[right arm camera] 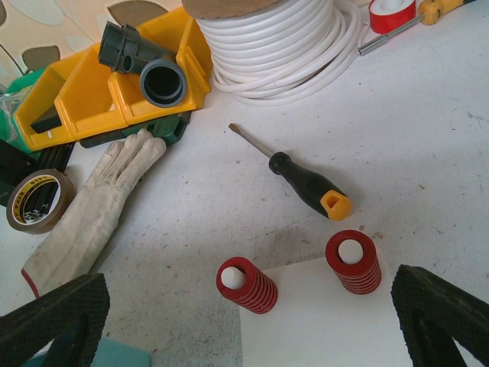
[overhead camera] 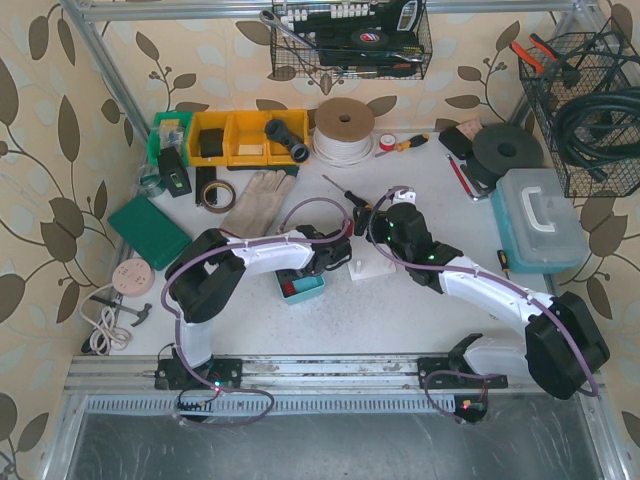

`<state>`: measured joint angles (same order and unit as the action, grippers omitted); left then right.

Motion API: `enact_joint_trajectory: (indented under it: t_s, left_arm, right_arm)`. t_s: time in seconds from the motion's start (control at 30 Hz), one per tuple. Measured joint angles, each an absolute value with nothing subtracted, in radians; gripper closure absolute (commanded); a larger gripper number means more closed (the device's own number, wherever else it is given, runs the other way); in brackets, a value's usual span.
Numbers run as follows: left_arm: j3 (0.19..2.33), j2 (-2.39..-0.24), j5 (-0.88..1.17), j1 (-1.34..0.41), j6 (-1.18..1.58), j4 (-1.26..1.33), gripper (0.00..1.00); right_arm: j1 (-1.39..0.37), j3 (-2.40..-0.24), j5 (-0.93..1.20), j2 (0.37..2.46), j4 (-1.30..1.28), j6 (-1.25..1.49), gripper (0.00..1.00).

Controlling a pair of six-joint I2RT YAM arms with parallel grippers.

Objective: Install the large spring

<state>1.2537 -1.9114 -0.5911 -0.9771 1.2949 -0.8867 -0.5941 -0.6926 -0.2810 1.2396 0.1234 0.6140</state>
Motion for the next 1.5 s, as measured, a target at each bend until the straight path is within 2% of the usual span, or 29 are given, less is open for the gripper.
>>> enact_joint_trajectory:
  t_s: [0.93, 1.5]
  left_arm:
    - [1.236, -1.909, -0.538, -0.977, 1.229, -0.802, 0.5]
    - [1.207, -1.831, -0.482, -0.968, 1.176, -0.701, 0.5]
  right_arm:
    - [-0.594, -0.693, -0.288, 1.239, 0.124, 0.621, 0.01]
    - [-0.594, -0.693, -0.288, 1.24, 0.123, 0.621, 0.01]
